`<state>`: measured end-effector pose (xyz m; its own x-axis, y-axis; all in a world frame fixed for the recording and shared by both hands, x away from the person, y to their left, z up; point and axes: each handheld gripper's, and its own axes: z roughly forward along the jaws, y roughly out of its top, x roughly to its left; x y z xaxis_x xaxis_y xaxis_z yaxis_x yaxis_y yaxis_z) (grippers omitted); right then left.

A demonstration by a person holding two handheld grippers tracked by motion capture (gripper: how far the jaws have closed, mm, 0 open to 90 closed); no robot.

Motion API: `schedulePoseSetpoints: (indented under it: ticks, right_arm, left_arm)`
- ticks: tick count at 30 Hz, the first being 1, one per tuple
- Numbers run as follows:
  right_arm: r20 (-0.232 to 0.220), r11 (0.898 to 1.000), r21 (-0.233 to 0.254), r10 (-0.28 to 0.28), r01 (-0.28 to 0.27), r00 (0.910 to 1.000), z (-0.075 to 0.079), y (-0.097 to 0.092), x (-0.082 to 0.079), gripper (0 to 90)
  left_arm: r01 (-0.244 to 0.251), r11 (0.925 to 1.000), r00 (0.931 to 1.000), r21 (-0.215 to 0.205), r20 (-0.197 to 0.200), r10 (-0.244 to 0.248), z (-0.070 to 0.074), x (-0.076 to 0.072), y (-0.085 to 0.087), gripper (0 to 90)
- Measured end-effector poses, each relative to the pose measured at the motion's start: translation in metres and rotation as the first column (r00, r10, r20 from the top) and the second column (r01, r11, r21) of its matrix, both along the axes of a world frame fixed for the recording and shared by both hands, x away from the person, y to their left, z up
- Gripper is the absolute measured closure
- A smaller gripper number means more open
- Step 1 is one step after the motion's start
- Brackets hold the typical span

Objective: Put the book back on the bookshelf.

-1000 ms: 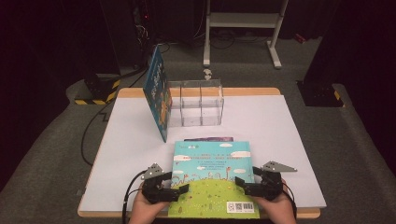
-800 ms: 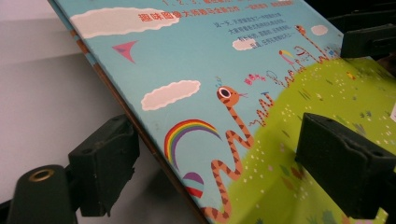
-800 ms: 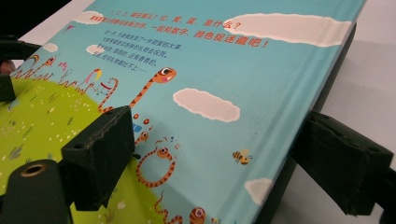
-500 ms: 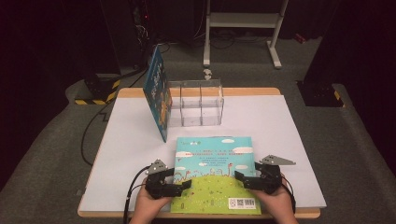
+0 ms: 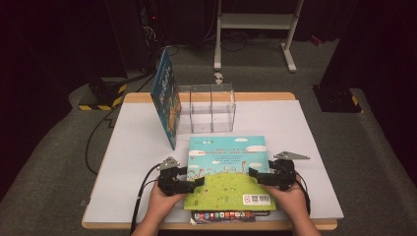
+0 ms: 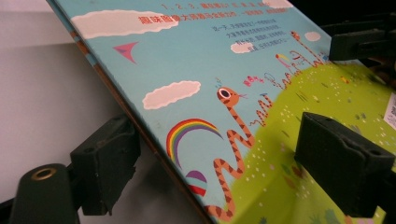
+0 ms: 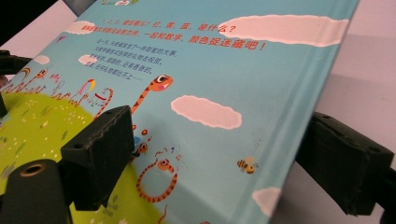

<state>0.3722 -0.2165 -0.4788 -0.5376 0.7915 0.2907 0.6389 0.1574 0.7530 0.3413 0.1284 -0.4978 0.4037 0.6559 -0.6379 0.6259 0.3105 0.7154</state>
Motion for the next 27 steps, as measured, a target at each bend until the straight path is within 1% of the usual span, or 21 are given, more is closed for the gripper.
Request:
schedulePoseSetpoints:
  ticks: [1, 2, 4, 6, 9, 10, 12, 15, 18, 20, 22, 25, 26, 27]
  right_arm:
    - [0.007, 1.000, 0.001, -0.002, 0.002, 1.0000, -0.0006, -0.0007, -0.0014, 12.0]
    - [0.015, 1.000, -0.002, 0.002, -0.002, 0.9999, -0.0007, -0.0016, -0.0025, 12.1]
    - [0.020, 1.000, 0.003, 0.002, -0.002, 0.9998, -0.0012, -0.0029, -0.0046, 12.2]
    - [0.016, 1.000, 0.019, 0.012, -0.012, 0.9998, -0.0031, -0.0041, -0.0063, 12.2]
    - [0.002, 0.999, 0.041, 0.029, -0.029, 0.9996, -0.0052, -0.0049, -0.0067, 11.4]
    - [0.003, 0.999, 0.040, 0.033, -0.033, 0.9995, -0.0055, -0.0046, -0.0069, 10.6]
    - [0.005, 0.999, 0.041, 0.035, -0.036, 0.9994, -0.0060, -0.0041, -0.0073, 10.4]
    - [0.001, 0.998, 0.044, 0.037, -0.037, 0.9993, -0.0063, -0.0038, -0.0073, 10.1]
    - [-0.023, 0.998, 0.055, 0.042, -0.041, 0.9989, -0.0066, -0.0032, -0.0069, 10.1]
    - [-0.030, 0.997, 0.059, 0.044, -0.043, 0.9986, -0.0070, -0.0030, -0.0068, 10.4]
    - [-0.031, 0.998, 0.050, 0.038, -0.036, 0.9988, -0.0061, -0.0023, -0.0074, 10.7]
    - [-0.033, 0.999, 0.042, 0.032, -0.030, 0.9990, -0.0049, -0.0014, -0.0084, 10.9]
    - [-0.033, 0.999, 0.038, 0.030, -0.029, 0.9990, -0.0044, -0.0011, -0.0087, 10.9]
    - [-0.033, 0.999, 0.036, 0.029, -0.028, 0.9990, -0.0042, -0.0010, -0.0087, 11.1]
  left_arm:
    - [0.006, 1.0000, 1.0000, 0.002, -0.001, -0.006, -0.0003, -0.0001, 0.0008, 14.3]
    - [-0.001, 1.0000, 1.0000, -0.006, -0.001, 0.001, -0.0010, -0.0003, 0.0006, 14.3]
    - [-0.003, 1.0000, 1.0000, -0.009, 0.007, 0.004, -0.0021, -0.0015, 0.0013, 14.2]
    - [-0.009, 0.9998, 0.9999, -0.018, 0.011, 0.009, -0.0027, -0.0021, 0.0013, 14.2]
    - [-0.005, 0.9995, 1.0000, -0.030, -0.004, 0.005, -0.0026, -0.0031, 0.0010, 14.7]
    - [0.010, 0.9993, 0.9999, -0.035, -0.014, -0.010, -0.0029, -0.0036, 0.0011, 14.7]
    - [0.019, 0.9993, 0.9997, -0.032, -0.018, -0.019, -0.0033, -0.0043, 0.0005, 14.0]
    - [0.013, 0.9995, 0.9998, -0.030, -0.014, -0.013, -0.0031, -0.0051, -0.0004, 13.8]
    - [0.010, 0.9995, 0.9998, -0.029, -0.018, -0.010, -0.0026, -0.0058, -0.0012, 13.7]
    - [0.006, 0.9995, 0.9998, -0.032, -0.018, -0.006, -0.0021, -0.0061, -0.0019, 13.8]
    - [0.008, 0.9997, 0.9999, -0.023, -0.010, -0.008, -0.0016, -0.0067, -0.0018, 13.9]
    - [0.000, 0.9996, 1.0000, -0.028, -0.009, 0.000, -0.0011, -0.0073, -0.0026, 14.1]
    - [0.007, 0.9998, 1.0000, -0.018, -0.005, -0.007, -0.0012, -0.0073, -0.0019, 14.1]
    - [0.002, 0.9998, 1.0000, -0.022, -0.006, -0.002, -0.0009, -0.0076, -0.0025, 14.2]
